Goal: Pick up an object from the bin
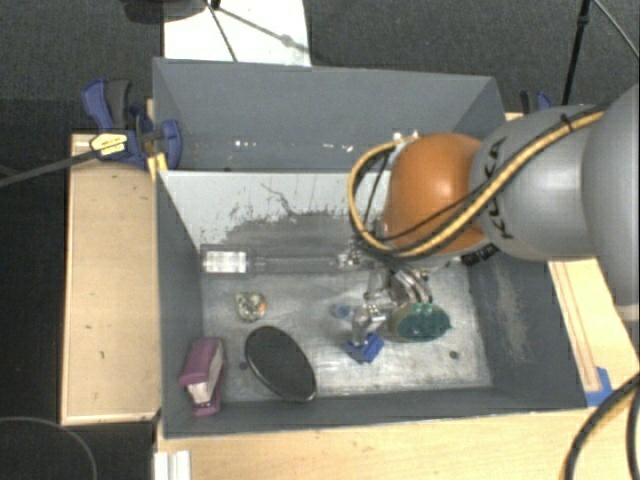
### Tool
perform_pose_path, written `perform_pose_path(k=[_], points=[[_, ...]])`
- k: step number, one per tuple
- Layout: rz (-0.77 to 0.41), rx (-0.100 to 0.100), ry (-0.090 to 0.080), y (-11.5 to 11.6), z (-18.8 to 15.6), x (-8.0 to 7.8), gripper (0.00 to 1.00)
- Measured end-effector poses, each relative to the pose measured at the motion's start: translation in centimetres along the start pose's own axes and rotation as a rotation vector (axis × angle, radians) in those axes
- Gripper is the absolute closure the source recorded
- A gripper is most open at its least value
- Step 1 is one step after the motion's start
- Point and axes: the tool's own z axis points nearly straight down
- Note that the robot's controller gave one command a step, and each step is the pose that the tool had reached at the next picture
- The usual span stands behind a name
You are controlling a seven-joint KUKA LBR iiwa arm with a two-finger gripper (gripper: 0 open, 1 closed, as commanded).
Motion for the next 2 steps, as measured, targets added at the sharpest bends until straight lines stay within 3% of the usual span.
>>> perform_pose_path(k=[1,2], points=[[0.003,0.002,0.015,-0.21,0.68,0.50,1.00],[0.004,0.002,0.015,-0.22,0.68,0.49,0.00]])
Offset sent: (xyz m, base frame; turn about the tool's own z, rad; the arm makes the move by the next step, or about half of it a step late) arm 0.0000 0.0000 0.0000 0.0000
